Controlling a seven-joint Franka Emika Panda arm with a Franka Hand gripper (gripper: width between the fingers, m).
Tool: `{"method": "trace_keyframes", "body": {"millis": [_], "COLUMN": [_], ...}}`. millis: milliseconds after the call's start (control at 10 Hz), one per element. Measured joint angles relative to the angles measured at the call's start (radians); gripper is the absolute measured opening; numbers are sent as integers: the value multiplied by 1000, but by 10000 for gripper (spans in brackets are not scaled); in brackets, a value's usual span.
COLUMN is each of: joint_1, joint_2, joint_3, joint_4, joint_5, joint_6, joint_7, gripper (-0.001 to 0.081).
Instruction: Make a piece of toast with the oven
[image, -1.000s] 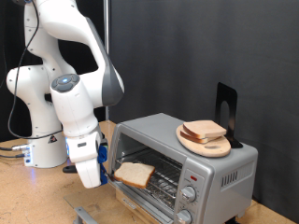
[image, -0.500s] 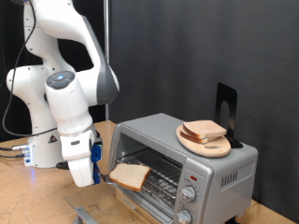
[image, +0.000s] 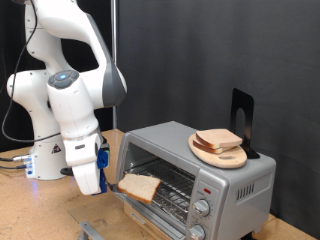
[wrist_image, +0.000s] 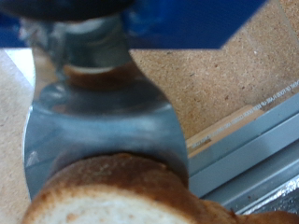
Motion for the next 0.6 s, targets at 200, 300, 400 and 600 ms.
{"method": "trace_keyframes", "body": {"millis": [200,300,400,600], "joint_1": [2,5,9,15], "joint_2": [-19,-25,-30,-33], "joint_3": [12,22,34,57], "joint_4": [0,0,0,-1], "joint_5": [-4,-17,-24,-54], "joint_6": [-5,-5,-4,-4], "joint_7": [24,52,80,136], "gripper": [395,395,395,395]}}
